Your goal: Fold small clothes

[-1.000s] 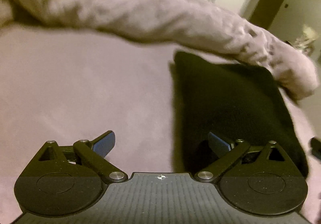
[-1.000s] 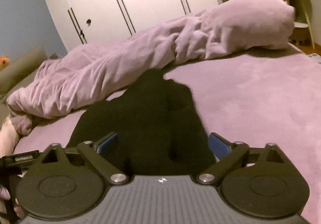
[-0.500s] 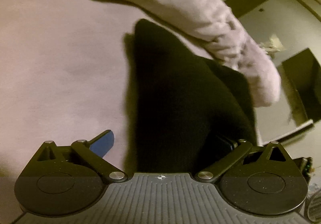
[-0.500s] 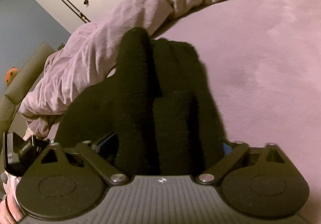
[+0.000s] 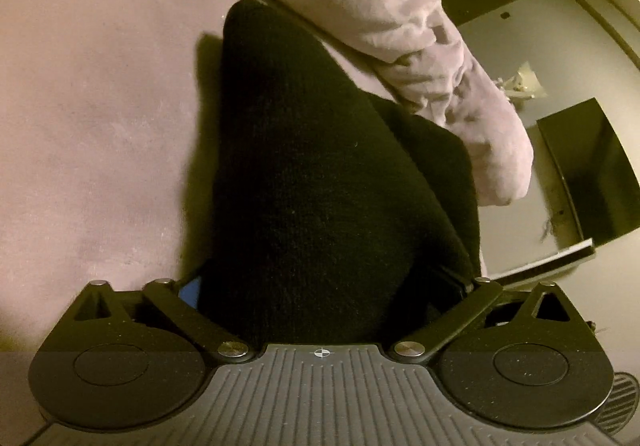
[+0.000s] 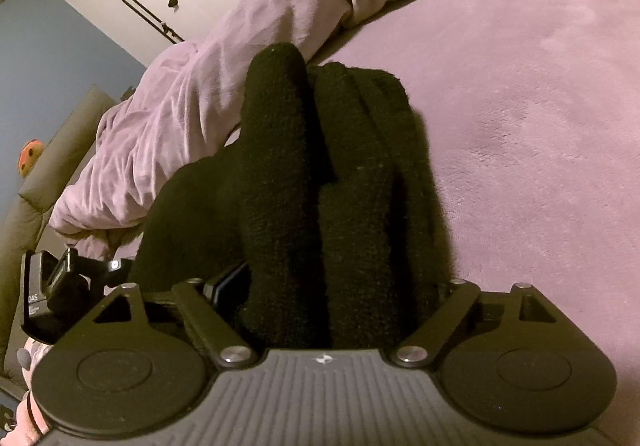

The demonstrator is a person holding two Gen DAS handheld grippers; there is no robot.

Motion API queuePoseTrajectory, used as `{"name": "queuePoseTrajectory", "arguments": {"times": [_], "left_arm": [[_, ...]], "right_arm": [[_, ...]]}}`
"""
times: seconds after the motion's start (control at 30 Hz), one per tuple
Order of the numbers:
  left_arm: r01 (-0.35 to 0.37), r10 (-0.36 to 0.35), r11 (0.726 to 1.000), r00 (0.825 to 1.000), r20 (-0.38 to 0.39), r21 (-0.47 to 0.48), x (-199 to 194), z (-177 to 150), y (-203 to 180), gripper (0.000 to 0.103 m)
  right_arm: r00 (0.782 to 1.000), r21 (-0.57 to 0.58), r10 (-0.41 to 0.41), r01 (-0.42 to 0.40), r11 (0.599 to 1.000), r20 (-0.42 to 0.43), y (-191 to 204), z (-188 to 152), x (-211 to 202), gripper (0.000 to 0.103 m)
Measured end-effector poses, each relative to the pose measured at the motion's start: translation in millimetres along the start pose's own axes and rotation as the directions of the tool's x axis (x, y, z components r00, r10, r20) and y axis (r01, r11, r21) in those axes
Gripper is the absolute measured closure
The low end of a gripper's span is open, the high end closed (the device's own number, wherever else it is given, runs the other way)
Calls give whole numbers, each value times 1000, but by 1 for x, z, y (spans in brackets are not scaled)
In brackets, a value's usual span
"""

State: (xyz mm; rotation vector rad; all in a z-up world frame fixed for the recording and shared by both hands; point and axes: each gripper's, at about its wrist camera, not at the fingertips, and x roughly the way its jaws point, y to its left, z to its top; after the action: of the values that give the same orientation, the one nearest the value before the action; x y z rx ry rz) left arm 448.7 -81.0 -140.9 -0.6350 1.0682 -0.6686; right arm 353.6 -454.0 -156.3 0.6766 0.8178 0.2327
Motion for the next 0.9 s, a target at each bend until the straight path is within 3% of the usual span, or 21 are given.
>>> {"name": "queuePoseTrajectory", "arguments": {"times": [0.07, 0.1, 0.17, 0.23, 0.37, 0.43, 0.47, 0.53, 0.57, 0.63, 0.67, 0.73, 0.77, 0.83, 0.87, 0.9], "left_arm": [[-6, 4, 998, 1000, 26, 70, -10, -4, -9, 27], [2, -5, 997, 999, 34, 79, -16, -5, -10, 31], [27, -29, 998, 999, 38, 65, -26, -4, -12, 40], [41, -44, 997, 998, 43, 62, -36, -5, -17, 42], [45, -53, 993, 996, 73, 111, -71, -8, -36, 42], [2, -17, 986, 996, 91, 166, -91, -12, -39, 39], [-55, 37, 981, 995, 98, 185, -97, -15, -37, 32], [-240, 217, 951, 967, 133, 192, -106, -22, -32, 30], [-341, 313, 917, 937, 156, 206, -112, -27, -31, 31], [-478, 430, 844, 874, 224, 244, -131, -44, -36, 29], [-498, 440, 833, 861, 256, 241, -142, -57, -39, 24], [-479, 416, 847, 867, 274, 230, -162, -87, -45, 18], [-485, 419, 845, 862, 285, 225, -168, -101, -49, 15], [-524, 448, 817, 839, 308, 238, -174, -131, -59, 14], [-550, 469, 798, 824, 317, 248, -176, -146, -65, 14], [-568, 486, 782, 813, 321, 256, -178, -161, -71, 12]], "right_arm": [[1000, -27, -9, 9, 1000, 4, 8, -1, -1, 41], [1000, -22, 2, -2, 1000, 0, 10, -1, -4, 48], [1000, 1, -1, 1, 1000, -7, 15, -2, -8, 51], [1000, 7, 7, -7, 1000, -11, 23, -4, -12, 54], [994, 37, 110, -109, 993, -24, 42, -8, -25, 56], [991, -3, 121, -122, 993, -64, 52, -17, -25, 55], [991, -13, 112, -113, 993, -78, 53, -23, -24, 52], [998, -48, 13, -16, 999, -55, 53, -32, -26, 34], [999, -52, -49, 48, 997, -19, 52, -35, -32, 30], [992, -87, -99, 106, 991, 78, 61, -46, -57, 22], [984, -106, -131, 144, 984, 122, 69, -53, -70, 21], [965, -181, -172, 208, 961, 199, 89, -72, -94, 14], [960, -220, -175, 224, 949, 220, 97, -83, -101, 13], [966, -288, -168, 220, 932, 194, 106, -101, -103, 13], [964, -319, -202, 248, 915, 172, 110, -108, -97, 13], [946, -348, -274, 319, 882, 174, 112, -113, -91, 13]]}}
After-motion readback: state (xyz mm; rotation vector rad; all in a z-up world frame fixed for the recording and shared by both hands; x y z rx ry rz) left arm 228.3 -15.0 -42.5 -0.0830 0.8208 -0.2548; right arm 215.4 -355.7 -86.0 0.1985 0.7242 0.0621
